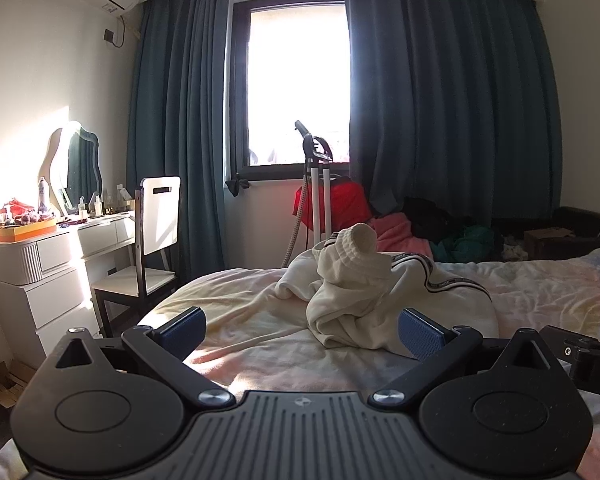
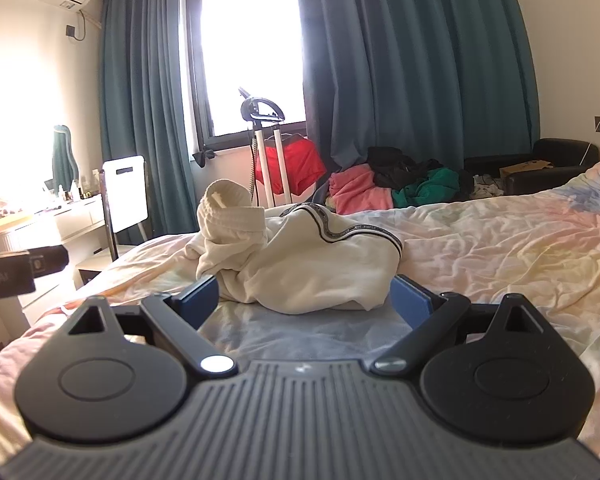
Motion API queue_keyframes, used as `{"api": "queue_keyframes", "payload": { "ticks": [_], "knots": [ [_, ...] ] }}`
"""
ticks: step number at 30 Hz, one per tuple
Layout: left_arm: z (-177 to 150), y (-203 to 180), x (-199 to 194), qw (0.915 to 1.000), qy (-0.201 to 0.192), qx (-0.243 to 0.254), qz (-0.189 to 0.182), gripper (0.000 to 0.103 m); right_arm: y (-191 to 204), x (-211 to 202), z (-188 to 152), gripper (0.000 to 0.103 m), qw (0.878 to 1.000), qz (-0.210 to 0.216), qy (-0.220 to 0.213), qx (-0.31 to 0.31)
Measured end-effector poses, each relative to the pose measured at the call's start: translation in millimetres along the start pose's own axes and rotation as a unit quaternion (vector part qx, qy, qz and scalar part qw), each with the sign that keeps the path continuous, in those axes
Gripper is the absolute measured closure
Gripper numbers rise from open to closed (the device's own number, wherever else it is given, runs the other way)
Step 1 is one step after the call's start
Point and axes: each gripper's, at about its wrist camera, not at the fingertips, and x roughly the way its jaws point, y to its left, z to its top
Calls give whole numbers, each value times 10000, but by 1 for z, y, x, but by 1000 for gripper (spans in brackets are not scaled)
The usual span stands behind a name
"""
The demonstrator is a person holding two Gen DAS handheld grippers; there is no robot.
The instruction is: Fold clothes
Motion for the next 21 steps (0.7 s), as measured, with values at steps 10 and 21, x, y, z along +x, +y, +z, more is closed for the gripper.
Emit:
{"api": "queue_keyframes", "payload": {
  "ticks": [10, 21],
  "knots": [
    [-1, -3, 2, 10000, -4, 12, 21, 0, -1, -2, 0, 9, 10000, 4, 15, -18],
    [-3, -4, 11, 10000, 56, 24, 17, 0, 2, -2, -1, 9, 10000, 10, 23, -44]
  ]
}}
